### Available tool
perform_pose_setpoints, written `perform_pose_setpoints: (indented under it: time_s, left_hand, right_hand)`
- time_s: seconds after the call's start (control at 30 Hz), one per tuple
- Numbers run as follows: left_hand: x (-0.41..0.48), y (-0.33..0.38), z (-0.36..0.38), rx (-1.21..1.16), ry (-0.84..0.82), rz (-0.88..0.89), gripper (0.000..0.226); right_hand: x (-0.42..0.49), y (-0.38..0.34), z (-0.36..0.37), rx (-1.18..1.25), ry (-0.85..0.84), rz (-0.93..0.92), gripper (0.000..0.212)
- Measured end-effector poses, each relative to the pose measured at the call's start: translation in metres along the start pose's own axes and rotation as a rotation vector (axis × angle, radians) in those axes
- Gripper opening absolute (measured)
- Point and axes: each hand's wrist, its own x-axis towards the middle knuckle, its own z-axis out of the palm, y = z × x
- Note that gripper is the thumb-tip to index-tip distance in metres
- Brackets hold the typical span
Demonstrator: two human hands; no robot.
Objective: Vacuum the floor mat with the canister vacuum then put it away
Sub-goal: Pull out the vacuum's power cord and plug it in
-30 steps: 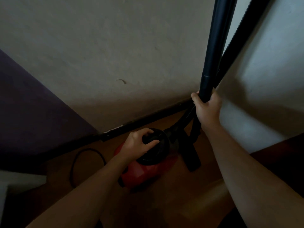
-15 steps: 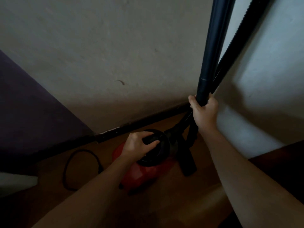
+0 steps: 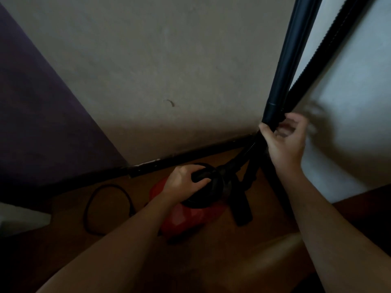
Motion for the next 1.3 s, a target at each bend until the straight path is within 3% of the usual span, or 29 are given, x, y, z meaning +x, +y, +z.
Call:
perform_pose_setpoints:
  time_s: [0.13,0.23,0.67,0.93,1.07,1.3]
  left_hand:
    - [-0.012,-0.009,-0.012,-0.018,0.026,-0.012,0.039]
    - [-0.024,-0.016,-0.024,-0.050,0.031,-0.020,0.042]
    - [-0.090,-0.075,-0.070,-0.066,0.070,-0.162,0.044]
    - [-0.136,-0.108,-0.059,-0.078,0.114,-0.360,0.039]
    - [-0.157,-0.094,-0.059,-0.081,0.110,-0.416,0.040]
    - [-0.170,-0.078,-0.072,-0.064,0.037,-0.474,0.046]
  right_hand:
    - [-0.005,-0.018,-0.017,-0.035,0.036,-0.112,0.052]
    - [-0.018,-0.029,-0.012,-0.069,-0.044,-0.249,0.042]
    - [-0.100,-0.030,0.084,-0.245,-0.898,-0.509,0.029]
    - [-0.131,-0.013,0.131,-0.628,-1.438,-0.615,0.043]
    - [-0.140,-0.017,0.142,-0.705,-1.506,-0.614,0.048]
    - [-0.149,-0.032,0.125,-0.823,-1.445,-0.589,0.049]
